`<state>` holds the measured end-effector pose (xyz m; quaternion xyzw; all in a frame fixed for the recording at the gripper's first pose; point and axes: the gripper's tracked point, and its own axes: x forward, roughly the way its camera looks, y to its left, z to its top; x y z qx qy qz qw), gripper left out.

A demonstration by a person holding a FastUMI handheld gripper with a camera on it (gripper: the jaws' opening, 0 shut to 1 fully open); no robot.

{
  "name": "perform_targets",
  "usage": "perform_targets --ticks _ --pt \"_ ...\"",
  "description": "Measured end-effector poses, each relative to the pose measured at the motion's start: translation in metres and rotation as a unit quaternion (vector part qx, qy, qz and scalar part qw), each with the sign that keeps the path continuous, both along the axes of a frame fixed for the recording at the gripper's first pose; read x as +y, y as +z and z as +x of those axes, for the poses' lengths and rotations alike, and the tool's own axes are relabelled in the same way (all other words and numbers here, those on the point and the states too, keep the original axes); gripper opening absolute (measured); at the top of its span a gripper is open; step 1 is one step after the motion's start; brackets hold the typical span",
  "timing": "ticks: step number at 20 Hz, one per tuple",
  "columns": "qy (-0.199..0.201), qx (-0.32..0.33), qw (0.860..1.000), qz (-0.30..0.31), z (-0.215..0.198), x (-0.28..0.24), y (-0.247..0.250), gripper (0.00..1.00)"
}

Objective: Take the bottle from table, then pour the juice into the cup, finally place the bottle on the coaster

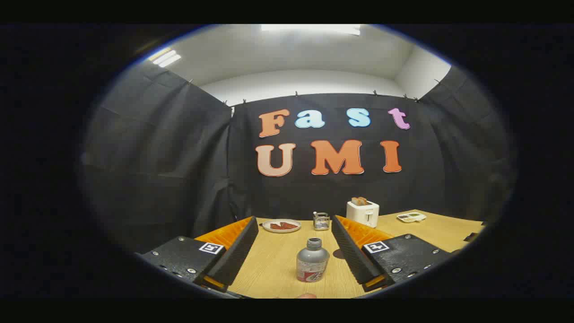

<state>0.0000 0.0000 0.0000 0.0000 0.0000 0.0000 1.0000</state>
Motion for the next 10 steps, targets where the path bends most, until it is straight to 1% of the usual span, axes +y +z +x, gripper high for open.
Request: perform_targets --ticks 6,10 --pt "-0.012 -0.001 1.0 -0.009 -0.001 -0.01 0.003 0.97" --pt "-0.011 -0.004 1.0 -0.005 0.0 -0.013 0.005 0.98"
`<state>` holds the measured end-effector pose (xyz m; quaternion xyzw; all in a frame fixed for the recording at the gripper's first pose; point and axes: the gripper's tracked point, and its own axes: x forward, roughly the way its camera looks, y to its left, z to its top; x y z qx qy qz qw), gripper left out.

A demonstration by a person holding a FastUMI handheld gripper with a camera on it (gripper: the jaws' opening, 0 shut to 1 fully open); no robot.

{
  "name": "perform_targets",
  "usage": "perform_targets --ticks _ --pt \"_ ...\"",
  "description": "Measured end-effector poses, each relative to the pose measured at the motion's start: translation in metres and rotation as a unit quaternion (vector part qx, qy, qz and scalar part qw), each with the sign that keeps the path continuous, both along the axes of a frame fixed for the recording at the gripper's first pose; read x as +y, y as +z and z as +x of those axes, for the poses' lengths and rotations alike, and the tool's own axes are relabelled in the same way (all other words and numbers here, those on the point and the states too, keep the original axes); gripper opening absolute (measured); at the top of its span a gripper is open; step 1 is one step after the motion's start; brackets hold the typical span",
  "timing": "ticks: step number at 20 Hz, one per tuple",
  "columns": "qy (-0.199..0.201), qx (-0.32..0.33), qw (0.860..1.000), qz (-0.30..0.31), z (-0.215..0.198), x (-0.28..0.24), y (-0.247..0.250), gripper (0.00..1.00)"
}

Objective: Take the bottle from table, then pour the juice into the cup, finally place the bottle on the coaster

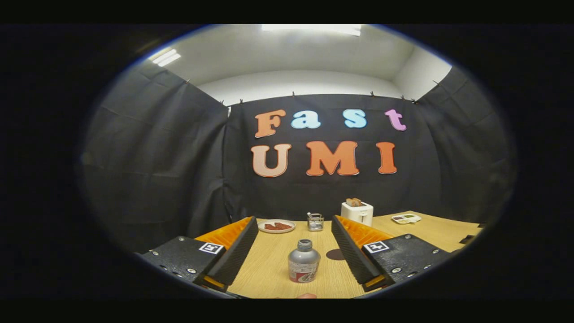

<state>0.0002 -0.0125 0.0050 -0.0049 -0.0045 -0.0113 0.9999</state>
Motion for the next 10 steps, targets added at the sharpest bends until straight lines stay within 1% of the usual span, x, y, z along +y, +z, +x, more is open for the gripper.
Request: perform_targets --ticks 10 --pt "-0.012 0.002 1.0 0.003 -0.001 -0.016 -0.009 0.98"
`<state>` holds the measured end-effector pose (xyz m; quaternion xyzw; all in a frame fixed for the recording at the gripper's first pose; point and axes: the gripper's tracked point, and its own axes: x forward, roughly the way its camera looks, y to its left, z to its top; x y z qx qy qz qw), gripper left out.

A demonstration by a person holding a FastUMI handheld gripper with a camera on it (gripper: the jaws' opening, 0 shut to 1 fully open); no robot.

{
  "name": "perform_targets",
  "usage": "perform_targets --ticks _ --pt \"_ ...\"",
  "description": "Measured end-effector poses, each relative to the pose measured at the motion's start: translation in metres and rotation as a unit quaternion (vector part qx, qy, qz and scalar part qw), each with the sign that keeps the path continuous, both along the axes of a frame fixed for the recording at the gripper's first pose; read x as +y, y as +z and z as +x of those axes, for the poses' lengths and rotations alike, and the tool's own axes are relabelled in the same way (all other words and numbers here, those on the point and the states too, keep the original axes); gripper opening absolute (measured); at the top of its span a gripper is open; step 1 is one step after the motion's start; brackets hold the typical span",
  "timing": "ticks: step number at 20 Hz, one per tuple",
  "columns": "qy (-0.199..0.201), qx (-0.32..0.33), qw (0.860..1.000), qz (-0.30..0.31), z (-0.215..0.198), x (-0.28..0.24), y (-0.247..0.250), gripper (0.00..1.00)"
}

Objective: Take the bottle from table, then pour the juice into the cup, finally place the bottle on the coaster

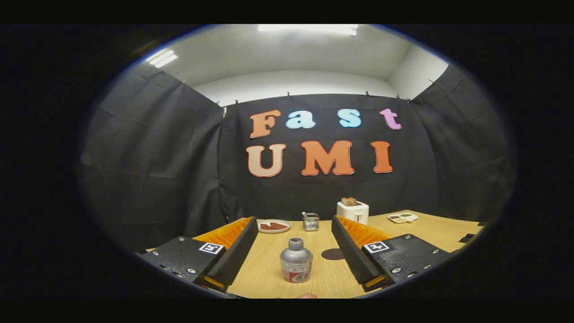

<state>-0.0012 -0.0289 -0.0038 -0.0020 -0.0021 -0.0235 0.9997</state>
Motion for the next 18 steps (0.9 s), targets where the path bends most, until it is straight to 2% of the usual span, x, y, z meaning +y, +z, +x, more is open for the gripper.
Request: perform_targets --ticks 14,18 --pt "-0.002 0.004 1.0 0.005 -0.006 -0.004 -0.006 0.97" --pt "0.003 0.024 1.0 0.005 -0.005 -0.001 -0.02 0.98"
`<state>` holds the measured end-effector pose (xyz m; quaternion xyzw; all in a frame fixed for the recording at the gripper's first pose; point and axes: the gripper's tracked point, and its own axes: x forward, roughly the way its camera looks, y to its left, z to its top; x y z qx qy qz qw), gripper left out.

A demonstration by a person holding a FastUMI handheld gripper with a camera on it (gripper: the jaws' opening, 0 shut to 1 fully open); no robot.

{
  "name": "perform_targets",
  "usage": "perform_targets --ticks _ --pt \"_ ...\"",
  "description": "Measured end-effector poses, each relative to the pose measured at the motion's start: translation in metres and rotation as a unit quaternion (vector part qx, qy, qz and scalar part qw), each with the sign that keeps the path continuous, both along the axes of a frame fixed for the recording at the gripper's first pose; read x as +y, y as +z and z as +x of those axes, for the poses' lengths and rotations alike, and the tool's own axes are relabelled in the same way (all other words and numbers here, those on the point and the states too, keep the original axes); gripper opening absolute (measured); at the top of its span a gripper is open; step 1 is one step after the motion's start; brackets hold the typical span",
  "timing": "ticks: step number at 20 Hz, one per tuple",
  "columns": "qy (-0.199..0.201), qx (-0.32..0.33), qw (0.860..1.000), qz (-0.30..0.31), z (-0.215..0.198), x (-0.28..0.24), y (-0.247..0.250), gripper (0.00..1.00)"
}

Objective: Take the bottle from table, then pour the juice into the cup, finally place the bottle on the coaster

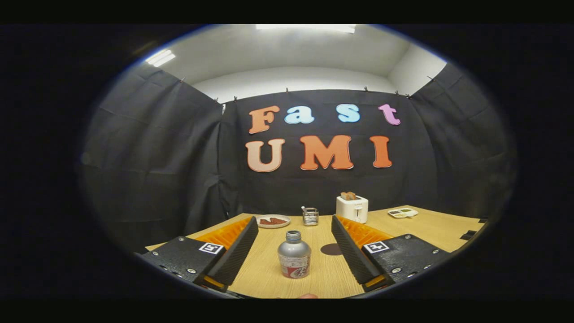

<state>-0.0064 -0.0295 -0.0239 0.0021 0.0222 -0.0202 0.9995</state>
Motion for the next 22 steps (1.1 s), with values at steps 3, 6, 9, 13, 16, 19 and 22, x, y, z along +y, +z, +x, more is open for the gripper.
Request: perform_targets --ticks 3,6,9,13,16,19,22 --pt "0.003 0.007 1.0 -0.001 0.0 0.003 -0.003 0.97" --pt "0.001 0.003 1.0 0.002 0.001 0.003 -0.007 0.97" --pt "-0.011 0.022 1.0 0.012 0.005 0.002 -0.029 0.98" --pt "-0.026 0.044 0.998 -0.022 0.012 0.006 -0.057 0.97" --pt "-0.032 0.065 0.997 -0.041 0.022 0.013 -0.085 0.97" --pt "-0.037 0.099 0.992 -0.065 0.032 0.013 -0.116 0.98" --pt "-0.038 0.118 0.99 -0.063 0.04 0.011 -0.14 0.98"
